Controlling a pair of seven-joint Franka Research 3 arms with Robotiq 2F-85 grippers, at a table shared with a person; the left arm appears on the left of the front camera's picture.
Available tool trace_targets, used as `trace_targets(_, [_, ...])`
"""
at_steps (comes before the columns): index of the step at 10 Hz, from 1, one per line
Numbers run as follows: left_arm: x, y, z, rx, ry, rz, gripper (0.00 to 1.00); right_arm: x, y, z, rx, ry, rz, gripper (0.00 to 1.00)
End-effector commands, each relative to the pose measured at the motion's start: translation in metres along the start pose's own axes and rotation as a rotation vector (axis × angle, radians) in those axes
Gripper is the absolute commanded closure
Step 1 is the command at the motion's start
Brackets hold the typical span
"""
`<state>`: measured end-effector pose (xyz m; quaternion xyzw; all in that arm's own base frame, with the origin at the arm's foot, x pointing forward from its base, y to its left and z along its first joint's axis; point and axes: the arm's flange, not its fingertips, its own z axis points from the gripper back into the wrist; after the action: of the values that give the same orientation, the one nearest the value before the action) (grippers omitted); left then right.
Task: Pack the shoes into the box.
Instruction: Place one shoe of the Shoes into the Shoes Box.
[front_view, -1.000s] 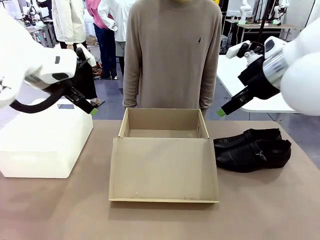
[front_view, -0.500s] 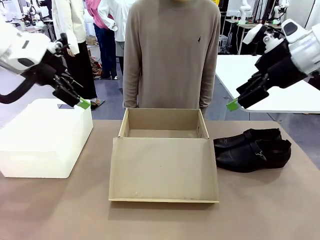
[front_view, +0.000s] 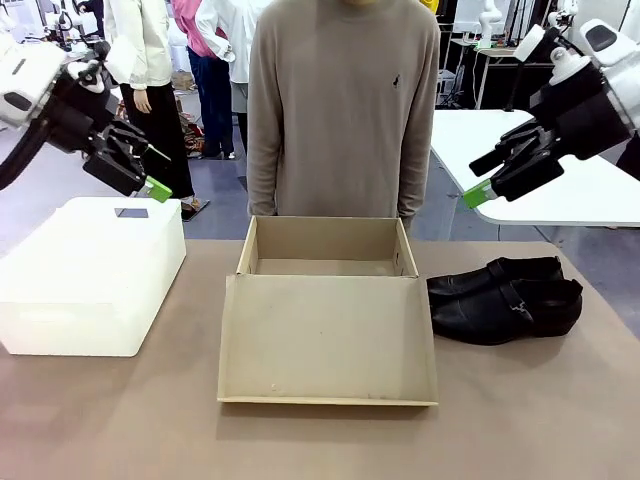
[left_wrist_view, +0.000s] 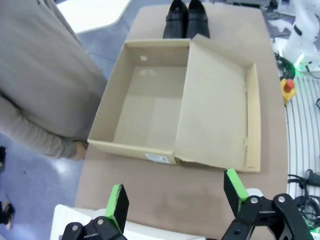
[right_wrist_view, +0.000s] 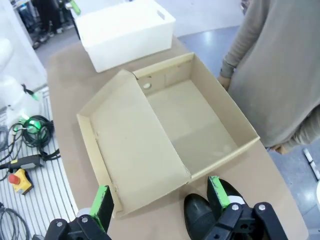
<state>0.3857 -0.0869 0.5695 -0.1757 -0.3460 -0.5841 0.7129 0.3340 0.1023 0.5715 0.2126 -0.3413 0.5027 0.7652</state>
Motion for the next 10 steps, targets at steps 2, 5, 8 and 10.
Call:
trace_targets(2, [0.012,0.008,0.008,-0.027,-0.049,0.001,0.00,-0.003,-0.013,0.003,0.067,-0.061,0.028,0.00])
trace_targets(5, [0.017,0.010,0.009,-0.016,-0.098,0.063,0.00,-0.004,-0.013,0.002,0.074,-0.071,0.036,0.00])
trace_targets(8, [0.017,0.008,0.010,-0.008,-0.083,0.085,0.00,-0.005,-0.011,-0.001,0.039,-0.052,0.026,0.00])
trace_targets(10, [0.017,0.008,0.010,-0.008,-0.083,0.085,0.00,-0.007,-0.009,0.001,0.052,-0.052,0.010,0.00])
